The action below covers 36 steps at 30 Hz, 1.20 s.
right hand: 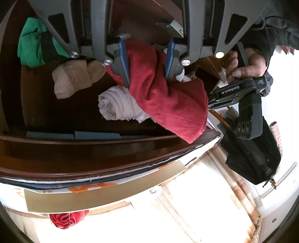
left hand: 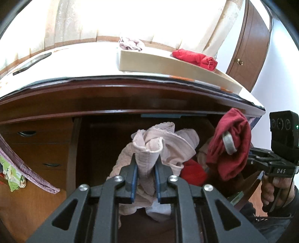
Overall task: Take underwear out of drawer
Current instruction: 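Lift the beige garment with the left tool while the right tool lifts the dark red garment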
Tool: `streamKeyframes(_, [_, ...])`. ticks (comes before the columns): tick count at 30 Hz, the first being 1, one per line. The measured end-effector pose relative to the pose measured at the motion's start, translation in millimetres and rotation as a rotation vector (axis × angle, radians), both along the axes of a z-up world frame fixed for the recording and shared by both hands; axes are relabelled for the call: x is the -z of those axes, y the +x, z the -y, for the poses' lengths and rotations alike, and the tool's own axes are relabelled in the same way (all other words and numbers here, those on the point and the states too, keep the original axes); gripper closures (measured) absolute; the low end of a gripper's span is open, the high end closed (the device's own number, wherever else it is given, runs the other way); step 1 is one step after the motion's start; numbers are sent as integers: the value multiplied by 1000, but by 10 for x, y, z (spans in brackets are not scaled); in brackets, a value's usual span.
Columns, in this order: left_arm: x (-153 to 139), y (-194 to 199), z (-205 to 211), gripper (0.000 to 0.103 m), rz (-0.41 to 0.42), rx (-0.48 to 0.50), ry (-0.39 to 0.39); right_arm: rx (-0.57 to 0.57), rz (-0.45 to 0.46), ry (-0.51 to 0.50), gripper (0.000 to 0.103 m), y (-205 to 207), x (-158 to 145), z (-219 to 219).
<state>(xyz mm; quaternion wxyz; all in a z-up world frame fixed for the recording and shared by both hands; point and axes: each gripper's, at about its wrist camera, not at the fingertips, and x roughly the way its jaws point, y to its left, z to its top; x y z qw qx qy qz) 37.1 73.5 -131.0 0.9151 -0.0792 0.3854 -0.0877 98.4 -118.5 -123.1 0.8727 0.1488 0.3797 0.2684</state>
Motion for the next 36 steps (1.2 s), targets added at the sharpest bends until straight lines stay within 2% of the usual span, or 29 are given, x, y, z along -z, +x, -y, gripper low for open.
streamKeyframes(25, [-337, -204, 137, 90, 136, -9, -43, 51, 54, 88, 67, -110, -132, 163])
streamKeyframes(36, [-476, -270, 200, 90, 196, -17, -15, 71, 100, 98, 67, -160, -197, 201])
